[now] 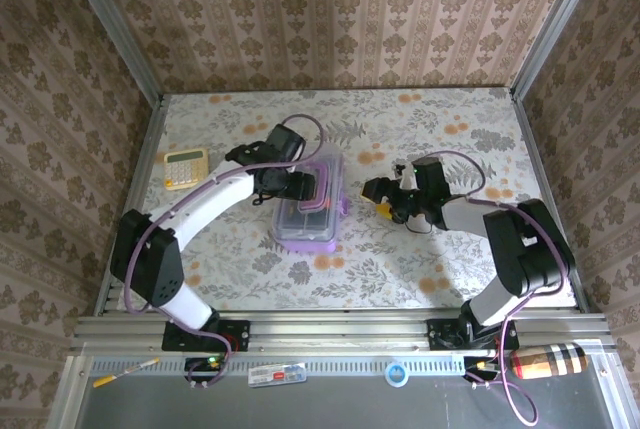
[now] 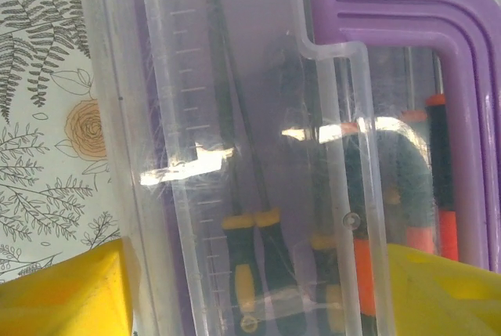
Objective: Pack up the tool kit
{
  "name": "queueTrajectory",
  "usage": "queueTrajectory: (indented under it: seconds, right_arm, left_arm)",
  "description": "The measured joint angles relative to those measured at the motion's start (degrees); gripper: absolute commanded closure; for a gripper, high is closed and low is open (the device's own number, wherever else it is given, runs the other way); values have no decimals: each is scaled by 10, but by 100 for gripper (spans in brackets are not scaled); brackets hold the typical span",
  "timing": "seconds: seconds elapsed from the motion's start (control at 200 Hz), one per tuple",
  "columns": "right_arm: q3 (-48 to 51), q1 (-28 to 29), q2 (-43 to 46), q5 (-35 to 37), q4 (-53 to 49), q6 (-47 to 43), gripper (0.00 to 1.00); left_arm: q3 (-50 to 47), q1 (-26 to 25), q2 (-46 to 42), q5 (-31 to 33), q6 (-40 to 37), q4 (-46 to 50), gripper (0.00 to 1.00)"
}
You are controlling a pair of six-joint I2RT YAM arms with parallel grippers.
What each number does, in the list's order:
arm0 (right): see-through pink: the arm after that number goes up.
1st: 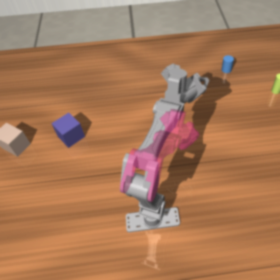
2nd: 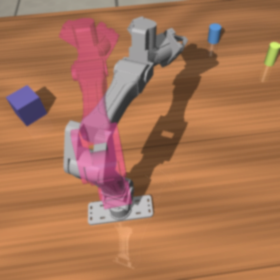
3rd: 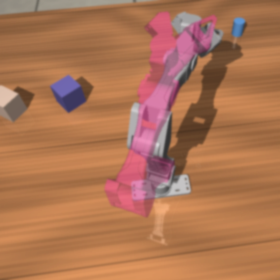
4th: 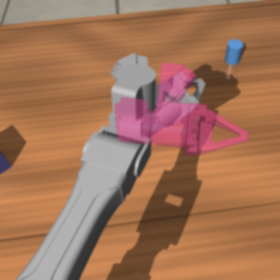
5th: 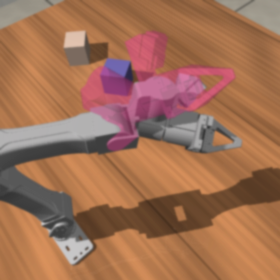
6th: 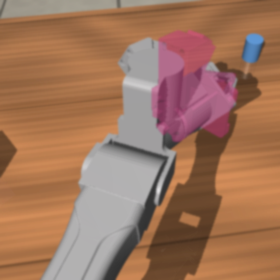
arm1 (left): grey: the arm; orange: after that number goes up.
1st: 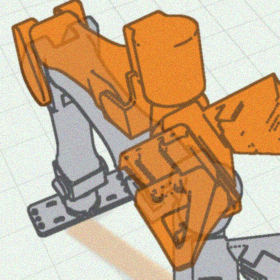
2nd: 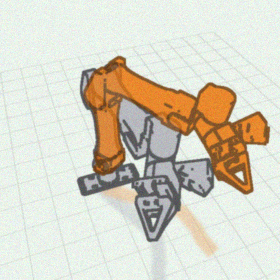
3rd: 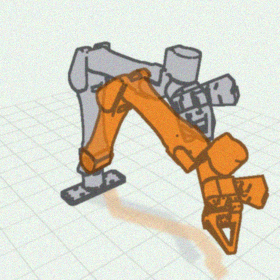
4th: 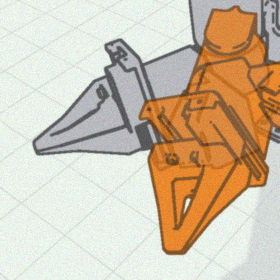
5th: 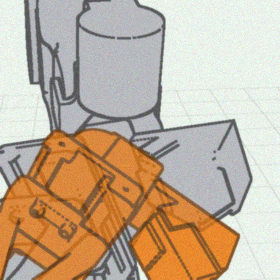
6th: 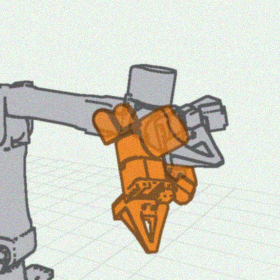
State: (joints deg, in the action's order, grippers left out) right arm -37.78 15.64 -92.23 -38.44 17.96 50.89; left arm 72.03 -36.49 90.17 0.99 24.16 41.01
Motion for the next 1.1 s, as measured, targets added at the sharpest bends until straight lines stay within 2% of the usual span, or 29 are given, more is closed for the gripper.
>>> queueTrajectory:
  seconds: [0.375, 0.585, 0.87, 1.1]
  right_arm:
    - [6, 50, -76, -15, 181, 114, 14]
    - [8, 50, -78, -15, 212, 139, 14]
    - [7, 61, -94, -17, 240, 153, 13]
    - [-4, 76, -123, -35, 294, 179, 8]
  left_arm:
    - [-30, 33, -18, -16, -18, -42, 39]
    - [-46, 45, -24, -22, -28, -62, 40]
    - [-78, 82, -43, -63, -43, -104, 41]
    - [-87, 89, -48, -73, -46, -113, 42]
